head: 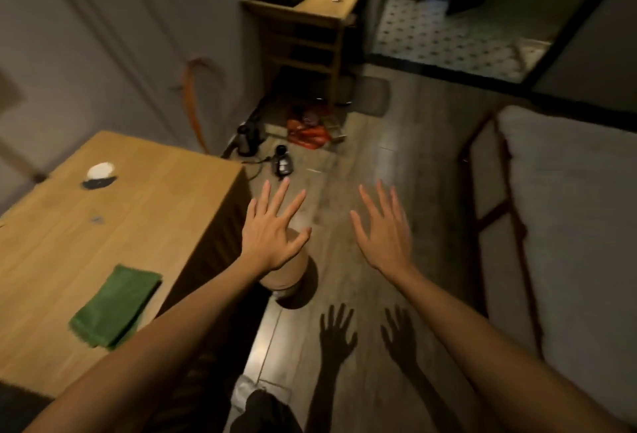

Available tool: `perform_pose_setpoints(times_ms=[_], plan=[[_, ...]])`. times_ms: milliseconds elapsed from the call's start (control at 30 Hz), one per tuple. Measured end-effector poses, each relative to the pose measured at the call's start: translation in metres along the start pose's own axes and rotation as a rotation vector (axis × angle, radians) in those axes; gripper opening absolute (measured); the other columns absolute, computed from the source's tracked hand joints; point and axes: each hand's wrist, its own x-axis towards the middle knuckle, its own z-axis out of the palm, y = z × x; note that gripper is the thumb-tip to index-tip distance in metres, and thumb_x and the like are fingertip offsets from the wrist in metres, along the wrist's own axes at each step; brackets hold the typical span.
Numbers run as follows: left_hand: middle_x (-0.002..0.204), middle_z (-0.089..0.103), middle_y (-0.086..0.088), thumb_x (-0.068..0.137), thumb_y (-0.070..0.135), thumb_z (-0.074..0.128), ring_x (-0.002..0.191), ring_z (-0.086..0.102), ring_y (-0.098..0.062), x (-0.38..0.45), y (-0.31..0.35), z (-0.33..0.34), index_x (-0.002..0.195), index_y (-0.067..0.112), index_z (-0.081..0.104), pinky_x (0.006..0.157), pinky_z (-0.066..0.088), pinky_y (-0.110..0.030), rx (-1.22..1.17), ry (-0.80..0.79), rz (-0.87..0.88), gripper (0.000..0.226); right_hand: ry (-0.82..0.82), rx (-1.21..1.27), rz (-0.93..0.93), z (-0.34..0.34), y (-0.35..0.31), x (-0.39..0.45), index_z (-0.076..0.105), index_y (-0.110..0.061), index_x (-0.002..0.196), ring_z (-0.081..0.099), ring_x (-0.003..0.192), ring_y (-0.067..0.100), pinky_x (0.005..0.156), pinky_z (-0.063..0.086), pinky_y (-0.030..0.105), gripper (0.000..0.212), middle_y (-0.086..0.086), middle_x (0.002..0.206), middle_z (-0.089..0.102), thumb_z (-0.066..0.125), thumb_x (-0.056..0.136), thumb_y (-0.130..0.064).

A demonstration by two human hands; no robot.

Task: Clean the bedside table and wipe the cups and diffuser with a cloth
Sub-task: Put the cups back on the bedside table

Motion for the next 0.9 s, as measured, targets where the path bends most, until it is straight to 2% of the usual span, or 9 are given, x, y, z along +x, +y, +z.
perform_pose_setpoints(times_ms=[133, 167, 200, 333, 400, 500, 567, 767, 900], plan=[[0.168, -0.006, 0.001, 0.089, 0.075, 0.016, 0.153, -0.010, -0.032, 0.012, 0.118, 0.006, 0.157, 0.042, 0.006, 0.122, 0.012, -0.056, 0.008, -0.035, 0.187, 0.076, 0.112, -0.080, 0.192, -0.070, 0.105, -0.070, 0.031, -0.033, 0.155, 0.014, 0.153, 0.026, 0.119, 0.029, 0.050, 0.061, 0.002, 0.165, 0.022, 0.034, 0.099, -0.058], [0.167, -0.007, 0.001, 0.089, 0.076, 0.015, 0.153, -0.010, -0.032, 0.013, 0.168, 0.011, 0.156, 0.043, 0.004, 0.122, 0.011, -0.056, 0.005, -0.038, 0.262, 0.076, 0.154, -0.105, 0.255, -0.098, 0.143, -0.100, 0.033, -0.032, 0.154, 0.017, 0.153, 0.028, 0.117, 0.032, 0.050, 0.061, 0.004, 0.164, 0.024, 0.034, 0.099, -0.057], [0.167, -0.008, 0.002, 0.089, 0.076, 0.014, 0.153, -0.011, -0.032, 0.015, 0.184, 0.014, 0.156, 0.044, 0.002, 0.122, 0.010, -0.056, -0.005, -0.047, 0.276, 0.075, 0.158, -0.113, 0.270, -0.108, 0.155, -0.111, 0.032, -0.031, 0.155, 0.017, 0.152, 0.028, 0.116, 0.033, 0.050, 0.062, 0.005, 0.164, 0.025, 0.033, 0.099, -0.058], [0.167, -0.011, 0.004, 0.090, 0.078, 0.018, 0.153, -0.011, -0.031, 0.011, 0.312, 0.033, 0.155, 0.046, -0.002, 0.121, 0.012, -0.055, -0.014, -0.056, 0.438, 0.075, 0.222, -0.129, 0.433, -0.168, 0.240, -0.195, 0.019, -0.036, 0.158, 0.007, 0.155, 0.022, 0.122, 0.021, 0.046, 0.062, -0.003, 0.167, 0.012, 0.025, 0.101, -0.061], [0.167, -0.009, 0.004, 0.091, 0.076, 0.023, 0.153, -0.009, -0.031, 0.006, 0.377, 0.042, 0.156, 0.045, 0.001, 0.120, 0.015, -0.056, -0.051, -0.066, 0.551, 0.075, 0.271, -0.122, 0.513, -0.195, 0.280, -0.240, 0.016, -0.039, 0.158, 0.005, 0.155, 0.020, 0.122, 0.018, 0.045, 0.062, -0.005, 0.168, 0.009, 0.026, 0.101, -0.062], [0.168, 0.000, 0.003, 0.089, 0.075, 0.026, 0.153, -0.002, -0.034, 0.000, 0.466, 0.055, 0.156, 0.044, 0.008, 0.117, 0.021, -0.060, -0.107, -0.094, 0.703, 0.076, 0.314, -0.141, 0.649, -0.226, 0.332, -0.296, 0.015, -0.041, 0.157, 0.004, 0.155, 0.019, 0.123, 0.016, 0.045, 0.063, -0.006, 0.168, 0.008, 0.025, 0.100, -0.065], [0.168, 0.002, 0.004, 0.088, 0.075, 0.027, 0.153, 0.002, -0.034, -0.003, 0.526, 0.067, 0.156, 0.046, 0.007, 0.117, 0.023, -0.060, -0.129, -0.110, 0.776, 0.076, 0.349, -0.137, 0.760, -0.244, 0.370, -0.330, 0.015, -0.040, 0.157, 0.004, 0.154, 0.019, 0.123, 0.015, 0.045, 0.065, -0.005, 0.167, 0.008, 0.022, 0.099, -0.068], [0.167, -0.008, 0.007, 0.090, 0.076, 0.024, 0.153, -0.007, -0.030, -0.014, 0.706, 0.124, 0.155, 0.048, -0.001, 0.119, 0.014, -0.059, -0.162, -0.160, 0.982, 0.075, 0.362, -0.167, 1.059, -0.290, 0.490, -0.430, 0.012, -0.039, 0.158, 0.004, 0.154, 0.023, 0.124, 0.017, 0.047, 0.068, -0.002, 0.168, 0.007, 0.020, 0.098, -0.070], [0.167, -0.007, 0.008, 0.091, 0.075, 0.025, 0.154, -0.005, -0.030, -0.024, 0.831, 0.171, 0.155, 0.047, -0.001, 0.120, 0.017, -0.058, -0.194, -0.244, 1.053, 0.075, 0.352, -0.171, 1.184, -0.325, 0.581, -0.488, 0.011, -0.039, 0.157, 0.004, 0.154, 0.023, 0.124, 0.018, 0.046, 0.071, -0.002, 0.167, 0.008, 0.012, 0.095, -0.073]])
